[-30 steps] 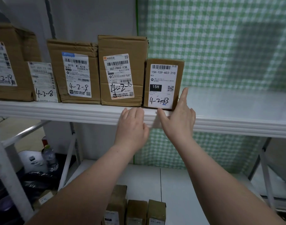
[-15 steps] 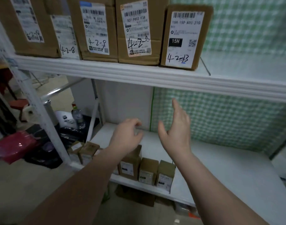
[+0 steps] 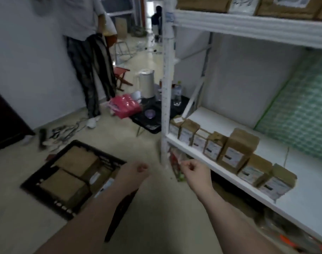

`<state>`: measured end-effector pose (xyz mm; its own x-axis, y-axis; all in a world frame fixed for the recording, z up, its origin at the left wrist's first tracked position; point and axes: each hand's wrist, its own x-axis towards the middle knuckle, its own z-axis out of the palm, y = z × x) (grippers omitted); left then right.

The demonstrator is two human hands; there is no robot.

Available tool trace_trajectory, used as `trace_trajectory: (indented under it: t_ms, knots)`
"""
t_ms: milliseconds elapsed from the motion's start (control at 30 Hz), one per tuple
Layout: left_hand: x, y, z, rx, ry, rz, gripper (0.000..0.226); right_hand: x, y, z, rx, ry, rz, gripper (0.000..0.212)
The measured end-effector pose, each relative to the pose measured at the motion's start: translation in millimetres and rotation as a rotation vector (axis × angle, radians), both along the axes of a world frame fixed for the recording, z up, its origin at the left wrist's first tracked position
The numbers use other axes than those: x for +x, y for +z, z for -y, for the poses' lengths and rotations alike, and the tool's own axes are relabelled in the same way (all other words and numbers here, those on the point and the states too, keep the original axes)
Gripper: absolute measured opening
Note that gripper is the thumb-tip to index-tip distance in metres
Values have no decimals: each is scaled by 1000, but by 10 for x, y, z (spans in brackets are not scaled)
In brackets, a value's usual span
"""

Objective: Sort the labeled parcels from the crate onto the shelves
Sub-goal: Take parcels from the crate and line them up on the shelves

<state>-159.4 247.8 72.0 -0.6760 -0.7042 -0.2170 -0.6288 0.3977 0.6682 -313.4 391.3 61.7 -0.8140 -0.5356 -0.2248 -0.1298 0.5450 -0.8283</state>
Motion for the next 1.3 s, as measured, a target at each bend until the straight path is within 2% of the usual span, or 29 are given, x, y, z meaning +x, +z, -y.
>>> trace_trajectory:
  t_ms: [100, 233, 433, 567, 733, 867, 1000, 1233, 1300]
  knots:
    - [915, -123, 451, 26, 169, 57, 24, 740, -209, 608, 2, 178, 70, 13]
    - [1876, -271, 738, 133, 422, 83, 17, 1499, -441, 1159, 65, 363, 172, 8]
    - [2700, -498, 912, 190, 611, 78, 8, 2099, -800, 1724, 221, 530, 239, 20]
    - [2903, -627, 1082, 286, 668, 59, 9, 2241, -1046, 2061, 311, 608, 227, 28]
    - [3023, -794, 1595, 398, 692, 84, 8, 2292, -1395, 2570, 399, 687, 182, 23]
    - [3060, -938, 2080, 458, 706, 160, 22, 2304, -1638, 2976, 529, 760, 153, 38]
    - [3063, -1114, 2457, 499, 757, 151, 22, 2321, -1855, 3304, 645, 845, 150, 46]
    - [3091, -1557, 2780, 607, 748, 178, 29, 2478, -2079, 3785, 583, 829, 137, 54]
    - [3105, -1716, 2901, 634, 710, 208, 33, 2551, -2174, 3867, 599, 805, 115, 64]
